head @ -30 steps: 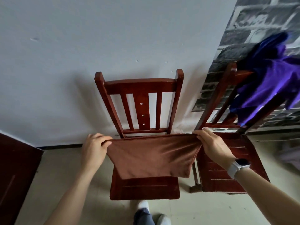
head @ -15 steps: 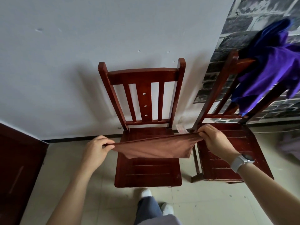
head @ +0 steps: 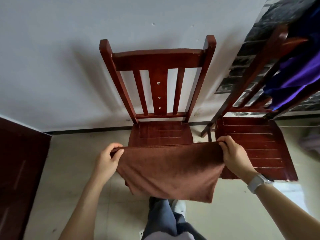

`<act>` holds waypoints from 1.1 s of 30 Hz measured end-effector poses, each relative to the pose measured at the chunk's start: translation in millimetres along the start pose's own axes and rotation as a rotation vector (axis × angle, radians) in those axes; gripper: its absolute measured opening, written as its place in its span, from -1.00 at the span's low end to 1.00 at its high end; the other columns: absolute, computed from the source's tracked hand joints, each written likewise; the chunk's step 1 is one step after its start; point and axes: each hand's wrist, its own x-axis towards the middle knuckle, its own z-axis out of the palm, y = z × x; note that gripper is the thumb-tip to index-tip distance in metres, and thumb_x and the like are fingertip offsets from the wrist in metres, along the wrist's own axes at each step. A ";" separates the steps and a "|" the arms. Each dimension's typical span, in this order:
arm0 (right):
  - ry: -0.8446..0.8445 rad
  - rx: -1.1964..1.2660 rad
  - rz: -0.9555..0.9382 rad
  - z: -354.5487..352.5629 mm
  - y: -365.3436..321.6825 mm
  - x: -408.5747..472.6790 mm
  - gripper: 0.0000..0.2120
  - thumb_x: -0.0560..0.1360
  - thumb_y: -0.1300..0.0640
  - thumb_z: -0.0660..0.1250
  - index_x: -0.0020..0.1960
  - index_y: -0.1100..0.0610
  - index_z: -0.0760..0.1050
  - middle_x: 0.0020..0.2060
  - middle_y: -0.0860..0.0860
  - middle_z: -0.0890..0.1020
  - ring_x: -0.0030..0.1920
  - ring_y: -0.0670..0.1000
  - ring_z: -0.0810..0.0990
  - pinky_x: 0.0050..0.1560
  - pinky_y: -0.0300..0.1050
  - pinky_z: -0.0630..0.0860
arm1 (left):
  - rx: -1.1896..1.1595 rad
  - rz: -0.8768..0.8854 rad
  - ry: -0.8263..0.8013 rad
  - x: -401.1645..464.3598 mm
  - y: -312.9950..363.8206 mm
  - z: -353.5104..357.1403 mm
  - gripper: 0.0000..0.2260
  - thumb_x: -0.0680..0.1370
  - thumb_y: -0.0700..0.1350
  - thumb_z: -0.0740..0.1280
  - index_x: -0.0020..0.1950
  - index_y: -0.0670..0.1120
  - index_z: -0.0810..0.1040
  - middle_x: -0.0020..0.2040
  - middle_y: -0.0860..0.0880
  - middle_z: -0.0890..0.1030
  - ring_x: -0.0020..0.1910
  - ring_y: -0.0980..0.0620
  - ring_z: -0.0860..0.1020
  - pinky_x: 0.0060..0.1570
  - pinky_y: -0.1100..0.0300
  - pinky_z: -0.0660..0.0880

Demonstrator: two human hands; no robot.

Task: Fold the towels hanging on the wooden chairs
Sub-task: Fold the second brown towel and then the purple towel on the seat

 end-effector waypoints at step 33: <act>-0.126 -0.598 -0.482 170.3 122.7 105.6 -0.83 0.47 0.17 0.27 -0.14 0.26 0.56 -0.23 0.19 0.60 -0.29 0.24 0.57 -0.33 0.06 0.51 | 0.584 0.428 -0.123 155.7 -159.9 115.0 -0.86 0.31 -0.27 0.50 -0.22 -0.19 0.56 -0.25 -0.12 0.58 -0.21 -0.16 0.52 -0.23 0.03 0.46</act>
